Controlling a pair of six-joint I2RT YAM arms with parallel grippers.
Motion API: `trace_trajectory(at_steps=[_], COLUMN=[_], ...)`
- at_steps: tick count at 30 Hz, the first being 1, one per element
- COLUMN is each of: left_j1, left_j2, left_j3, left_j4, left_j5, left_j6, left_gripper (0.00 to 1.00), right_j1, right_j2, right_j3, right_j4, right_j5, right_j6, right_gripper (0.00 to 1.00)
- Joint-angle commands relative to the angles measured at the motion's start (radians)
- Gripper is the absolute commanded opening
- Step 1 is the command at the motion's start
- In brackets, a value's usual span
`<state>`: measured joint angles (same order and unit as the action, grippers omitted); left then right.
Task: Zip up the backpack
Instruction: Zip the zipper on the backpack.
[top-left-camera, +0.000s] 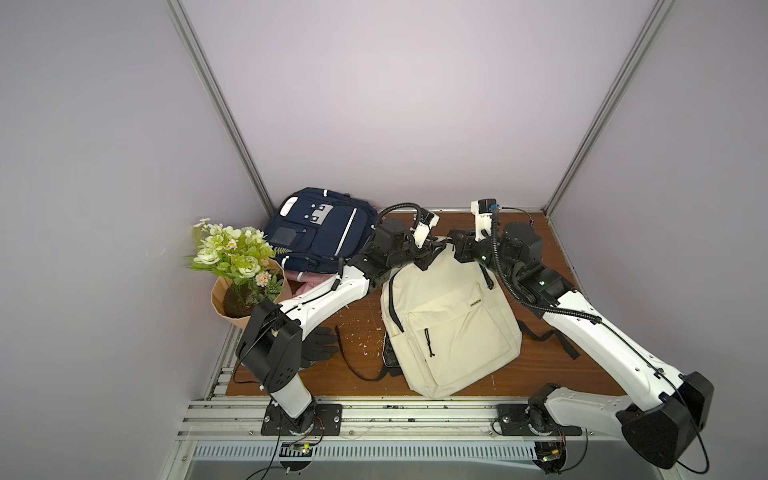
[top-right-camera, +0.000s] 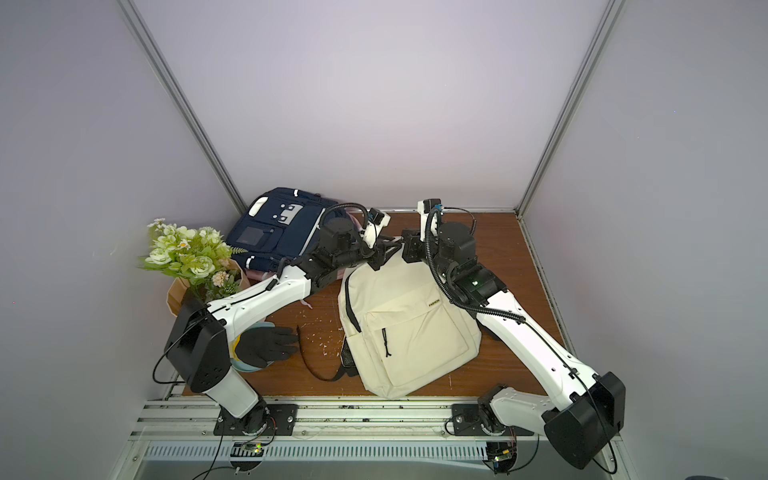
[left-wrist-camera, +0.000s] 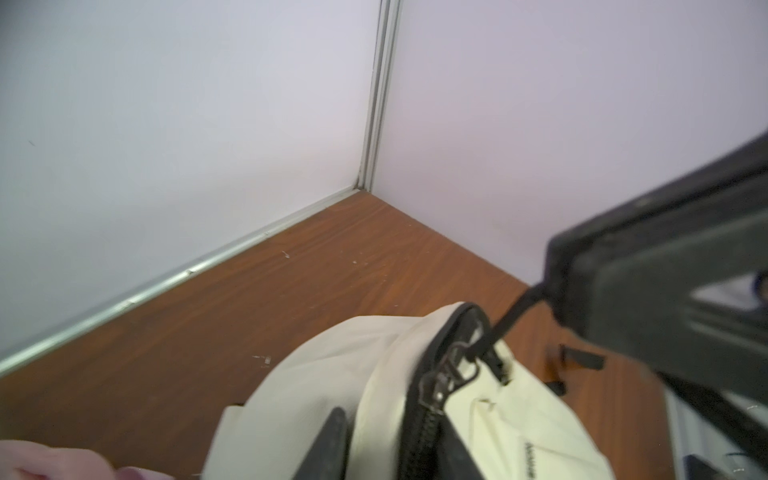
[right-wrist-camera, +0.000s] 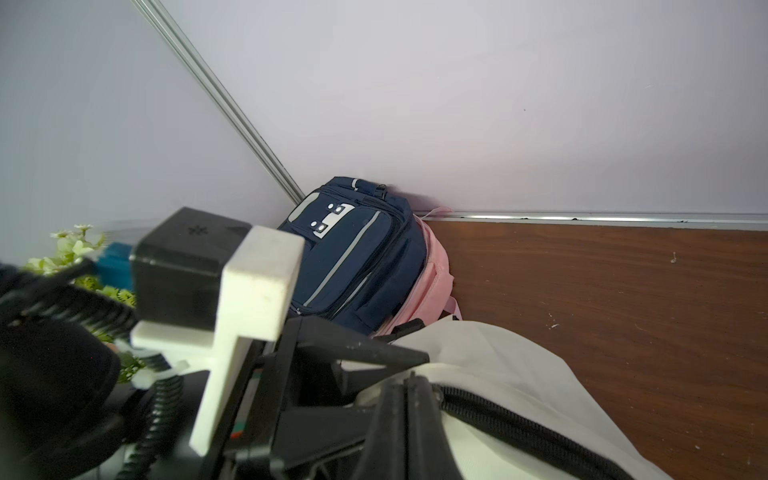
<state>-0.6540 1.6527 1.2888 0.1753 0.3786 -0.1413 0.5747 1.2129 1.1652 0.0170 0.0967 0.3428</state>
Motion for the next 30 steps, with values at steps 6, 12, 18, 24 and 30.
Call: trace_trajectory(at_steps=[6,12,18,24,30], left_j1=[0.005,0.033,0.049,0.065,0.081], left_j2=[-0.034,-0.037,-0.038,-0.014,0.022], left_j3=[-0.037,-0.024,-0.01,0.051,0.116], left_j4=[-0.008,-0.015,-0.019,-0.042,-0.027], left_j5=[-0.069,-0.121,-0.156,-0.22,-0.279], left_j6=[0.004,-0.029,-0.039,-0.063,-0.094], left_gripper=[0.07,0.0,0.0,0.0,0.0], right_j1=[-0.01,-0.072,-0.123,-0.133,-0.147], right_j2=[-0.051,-0.099,-0.136,-0.128,-0.135], right_j3=[-0.034,-0.17,-0.29,-0.381,-0.519], right_j4=[0.006,-0.041,-0.068,-0.117,-0.127], right_j5=[0.249,0.317,0.317,0.342,0.344], right_j6=[0.038,0.064,0.097,0.152,0.243], right_gripper=[0.0,0.0,0.0,0.0,0.0])
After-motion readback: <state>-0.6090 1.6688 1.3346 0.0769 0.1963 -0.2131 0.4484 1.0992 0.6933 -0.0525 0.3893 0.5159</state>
